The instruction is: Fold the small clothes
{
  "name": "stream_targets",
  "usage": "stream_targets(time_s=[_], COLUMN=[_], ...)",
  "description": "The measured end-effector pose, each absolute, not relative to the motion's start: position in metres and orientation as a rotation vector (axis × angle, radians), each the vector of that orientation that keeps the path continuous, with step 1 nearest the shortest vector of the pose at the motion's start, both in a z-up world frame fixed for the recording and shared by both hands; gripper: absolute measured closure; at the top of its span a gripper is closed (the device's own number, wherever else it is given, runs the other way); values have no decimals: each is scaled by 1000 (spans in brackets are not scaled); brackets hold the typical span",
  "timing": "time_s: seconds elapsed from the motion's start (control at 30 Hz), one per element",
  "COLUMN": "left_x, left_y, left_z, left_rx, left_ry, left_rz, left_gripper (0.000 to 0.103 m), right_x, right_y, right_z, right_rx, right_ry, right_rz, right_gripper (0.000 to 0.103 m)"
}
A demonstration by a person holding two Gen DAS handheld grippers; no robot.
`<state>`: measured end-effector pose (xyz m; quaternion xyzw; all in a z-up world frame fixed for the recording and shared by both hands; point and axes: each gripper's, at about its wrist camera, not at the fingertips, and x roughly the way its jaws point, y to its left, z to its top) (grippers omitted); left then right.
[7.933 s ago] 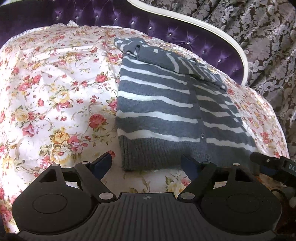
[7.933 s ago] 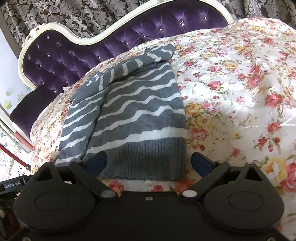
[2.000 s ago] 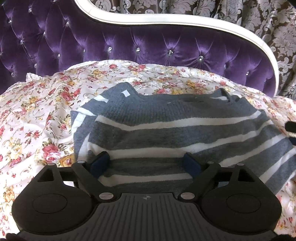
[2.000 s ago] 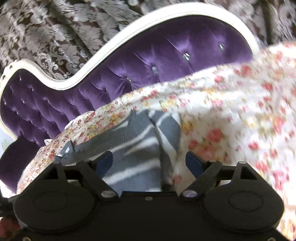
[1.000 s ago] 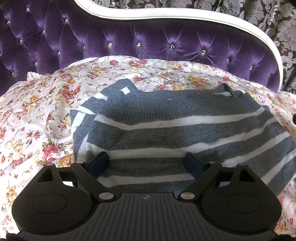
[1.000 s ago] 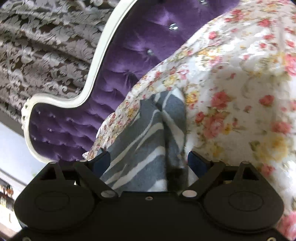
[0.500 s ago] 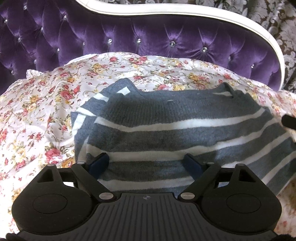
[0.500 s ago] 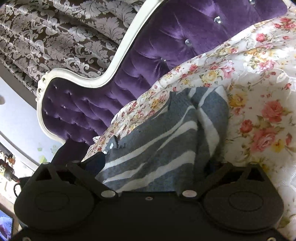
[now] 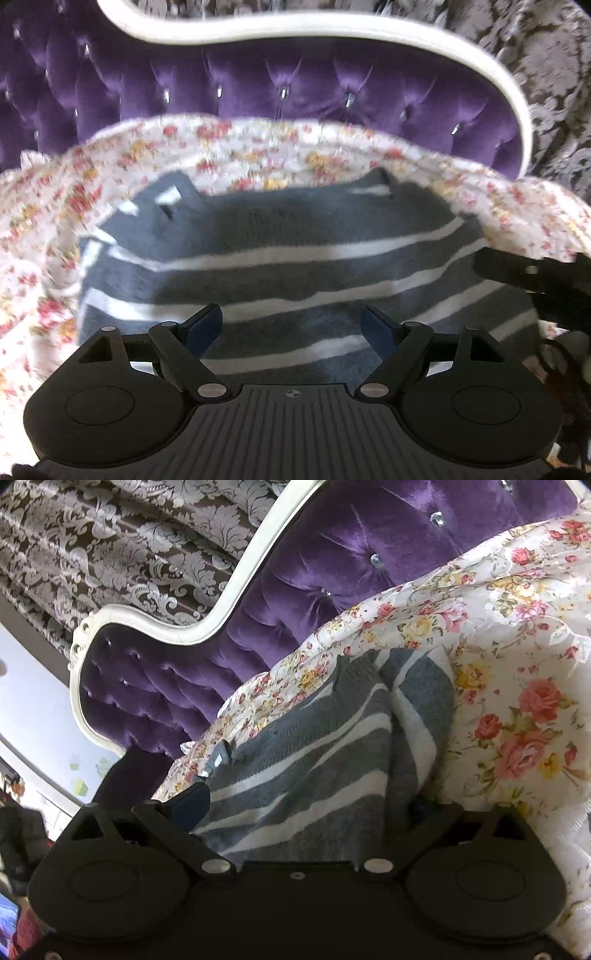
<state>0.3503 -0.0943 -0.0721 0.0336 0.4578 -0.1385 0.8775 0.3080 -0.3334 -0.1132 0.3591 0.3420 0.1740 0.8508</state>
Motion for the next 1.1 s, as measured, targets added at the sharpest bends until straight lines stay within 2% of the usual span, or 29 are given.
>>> stream_targets(time_s=[0.3, 0.4, 0.57, 0.6, 0.63, 0.67, 0.9, 1.1], left_x=[348, 348, 349, 349, 350, 350, 351, 351], left_y=[-110, -115, -120, -120, -120, -120, -119, -120], left_z=[-88, -91, -94, -94, -94, -94, -94, -95], left_rx=[152, 171, 183, 183, 182, 181, 181, 182], left_ry=[954, 952, 957, 957, 957, 958, 963, 961], left_rz=[-228, -214, -198, -200, -202, -203, -202, -206], left_gripper=[13, 10, 7, 7, 7, 7, 7, 6], right_x=[306, 306, 305, 305, 306, 306, 306, 307], right_y=[-334, -334, -342, -344, -346, -348, -335, -340], right_z=[-114, -114, -120, -121, -122, -123, -113, -116], right_rx=[754, 747, 763, 771, 774, 769, 666, 707], right_ry=[719, 727, 753, 759, 765, 775, 784, 797], right_rz=[372, 363, 301, 288, 276, 263, 228, 225], right_gripper=[2, 10, 53, 57, 67, 70, 71, 70])
